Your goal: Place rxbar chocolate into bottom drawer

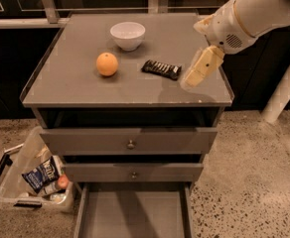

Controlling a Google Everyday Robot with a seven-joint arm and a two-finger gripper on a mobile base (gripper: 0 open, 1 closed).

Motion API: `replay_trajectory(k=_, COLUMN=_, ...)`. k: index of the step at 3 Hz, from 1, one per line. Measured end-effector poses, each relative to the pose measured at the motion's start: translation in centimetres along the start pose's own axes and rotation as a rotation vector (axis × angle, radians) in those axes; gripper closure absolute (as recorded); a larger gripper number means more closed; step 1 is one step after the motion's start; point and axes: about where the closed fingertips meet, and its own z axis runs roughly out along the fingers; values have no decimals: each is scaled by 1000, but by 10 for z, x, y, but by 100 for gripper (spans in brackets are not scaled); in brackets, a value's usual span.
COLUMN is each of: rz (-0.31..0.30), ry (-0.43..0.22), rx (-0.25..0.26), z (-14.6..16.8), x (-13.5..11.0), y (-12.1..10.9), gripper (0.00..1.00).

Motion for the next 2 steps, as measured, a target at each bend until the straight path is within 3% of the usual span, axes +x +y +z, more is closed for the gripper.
replay_trajectory(k=1, rz=3, ry=-2, rx=-2, z=2, x=0, y=0, gripper=0)
replay_trajectory(k=2, rz=32, ry=-33, rx=-8, z=26, x=2, y=-11, gripper=0)
